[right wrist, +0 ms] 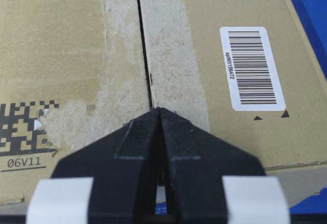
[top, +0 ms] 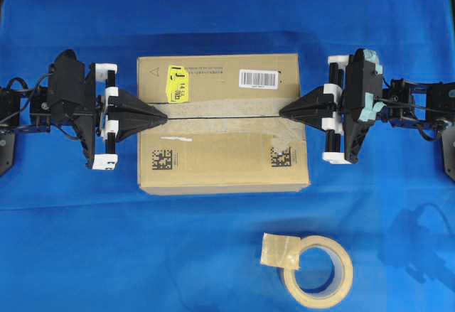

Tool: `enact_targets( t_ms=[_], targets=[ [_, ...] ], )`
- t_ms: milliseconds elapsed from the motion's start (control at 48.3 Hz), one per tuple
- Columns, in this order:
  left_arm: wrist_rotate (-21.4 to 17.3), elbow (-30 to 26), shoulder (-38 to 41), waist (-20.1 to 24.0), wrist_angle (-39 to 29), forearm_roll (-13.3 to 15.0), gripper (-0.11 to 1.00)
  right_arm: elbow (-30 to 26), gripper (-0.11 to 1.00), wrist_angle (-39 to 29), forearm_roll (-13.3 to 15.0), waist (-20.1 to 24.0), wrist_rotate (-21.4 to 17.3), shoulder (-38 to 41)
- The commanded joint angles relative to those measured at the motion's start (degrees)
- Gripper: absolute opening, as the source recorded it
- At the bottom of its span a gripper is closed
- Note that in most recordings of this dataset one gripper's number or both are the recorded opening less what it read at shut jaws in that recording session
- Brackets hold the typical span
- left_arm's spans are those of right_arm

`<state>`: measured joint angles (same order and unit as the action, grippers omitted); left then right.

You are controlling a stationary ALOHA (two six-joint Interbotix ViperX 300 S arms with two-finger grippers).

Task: Close the cardboard box.
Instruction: 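Hold both grippers pressing the closed lid along the center seam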

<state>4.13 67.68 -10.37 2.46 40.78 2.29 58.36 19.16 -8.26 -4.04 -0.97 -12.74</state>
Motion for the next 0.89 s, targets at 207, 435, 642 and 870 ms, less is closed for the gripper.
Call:
enact_targets(
  t_ms=[207, 435, 642, 870],
  targets=[
    [0.00, -0.62, -0.18, 0.09, 0.18, 0.09, 0.00, -0.70, 0.00, 0.35, -0.09, 0.09, -0.09, -0.35],
    [0.00, -0.62, -0.18, 0.18, 0.09, 0.09, 0.00, -0.53, 0.00, 0.26, -0.09, 0.09, -0.09, -0.62],
    [0.09, -0.70, -0.18, 0.09, -1.32, 0.09, 0.00, -0.44, 0.00, 0.35, -0.09, 0.09, -0.09, -0.70],
    [0.09, -0.79, 0.09, 0.09, -1.85, 0.09, 0.00, -0.44, 0.00, 0.35, -0.09, 0.09, -0.09, -0.62]
  ],
)
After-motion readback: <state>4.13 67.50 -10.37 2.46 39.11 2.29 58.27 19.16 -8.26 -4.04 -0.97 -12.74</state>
